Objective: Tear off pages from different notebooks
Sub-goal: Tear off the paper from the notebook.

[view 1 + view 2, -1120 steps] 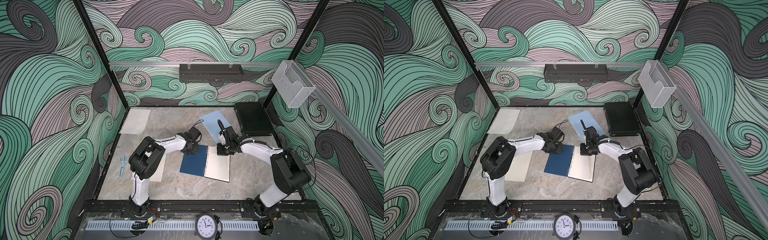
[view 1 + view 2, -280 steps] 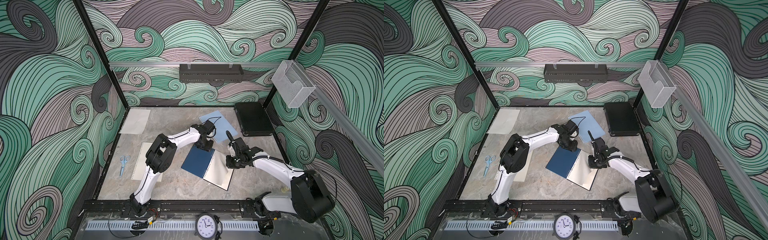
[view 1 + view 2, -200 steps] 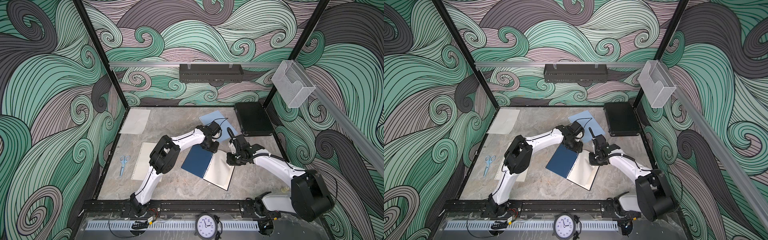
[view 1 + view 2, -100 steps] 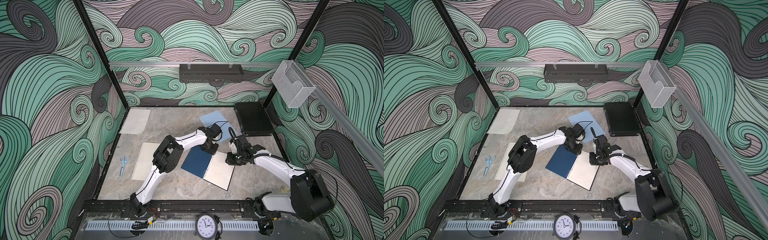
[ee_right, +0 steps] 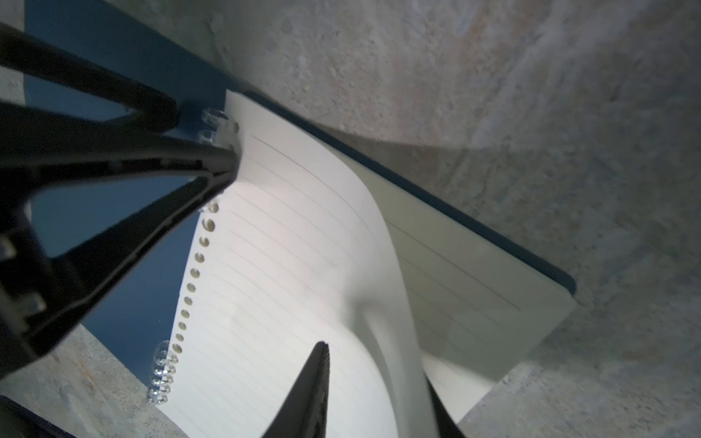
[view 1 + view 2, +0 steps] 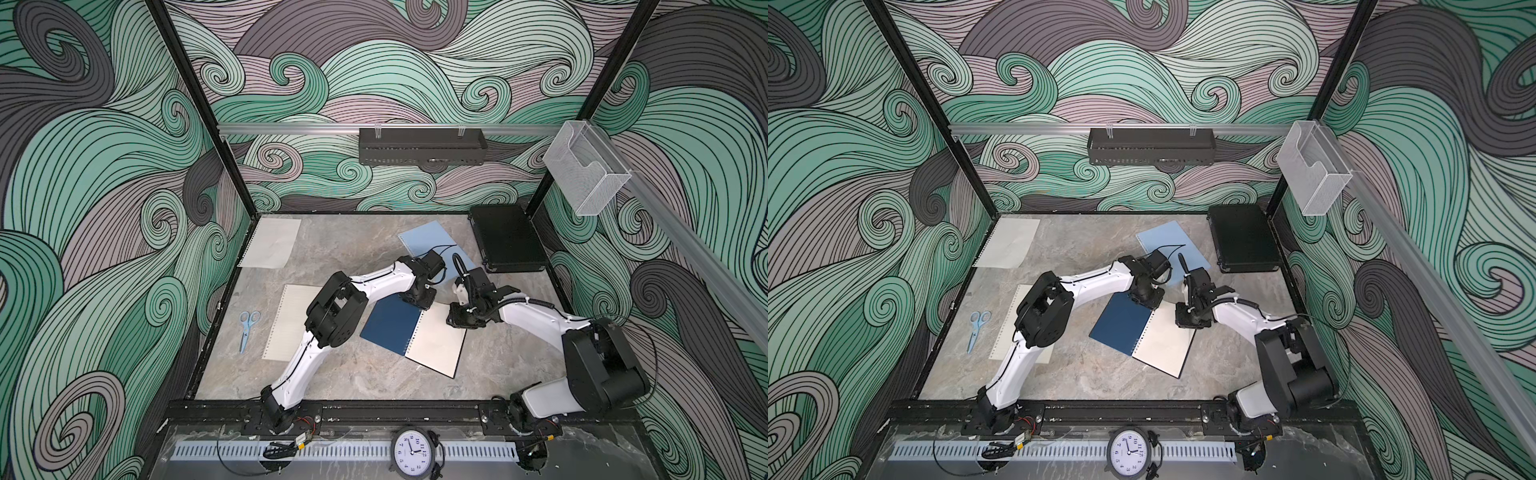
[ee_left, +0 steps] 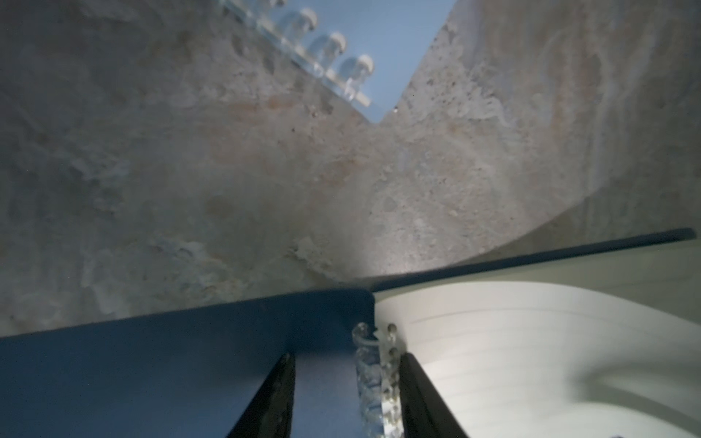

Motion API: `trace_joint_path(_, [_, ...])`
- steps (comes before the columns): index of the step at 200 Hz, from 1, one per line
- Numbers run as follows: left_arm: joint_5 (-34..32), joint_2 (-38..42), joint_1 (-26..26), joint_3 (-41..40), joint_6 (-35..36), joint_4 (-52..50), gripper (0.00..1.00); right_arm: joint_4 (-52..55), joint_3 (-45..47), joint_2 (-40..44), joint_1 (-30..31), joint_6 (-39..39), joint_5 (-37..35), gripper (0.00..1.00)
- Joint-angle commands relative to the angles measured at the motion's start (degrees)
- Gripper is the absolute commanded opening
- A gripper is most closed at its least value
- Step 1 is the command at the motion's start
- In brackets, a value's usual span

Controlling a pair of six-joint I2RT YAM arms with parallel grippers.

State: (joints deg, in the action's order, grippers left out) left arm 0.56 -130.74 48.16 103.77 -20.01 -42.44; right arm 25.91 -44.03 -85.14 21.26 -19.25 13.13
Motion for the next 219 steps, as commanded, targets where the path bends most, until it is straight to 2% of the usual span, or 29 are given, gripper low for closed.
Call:
trace_joint_path(1, [-4.2, -0.2, -1.1, -4.7, -2.6, -3.1, 0.43, -1.8, -2.9, -1.8, -0.1, 0.6, 2.5, 0.3])
trace_joint_path(147, [-7.7, 11.1, -6.6, -23.9, -9.5, 2.3, 0.43, -3.0, -18.9, -17.8, 7.9, 1.3, 3.8, 0.26])
trace_joint_path(219, [-8.4, 15.1, -9.6, -30.1, -11.9, 4.3, 0.43, -2.6, -21.9, -19.5, 8.7, 1.3, 4.2, 0.26])
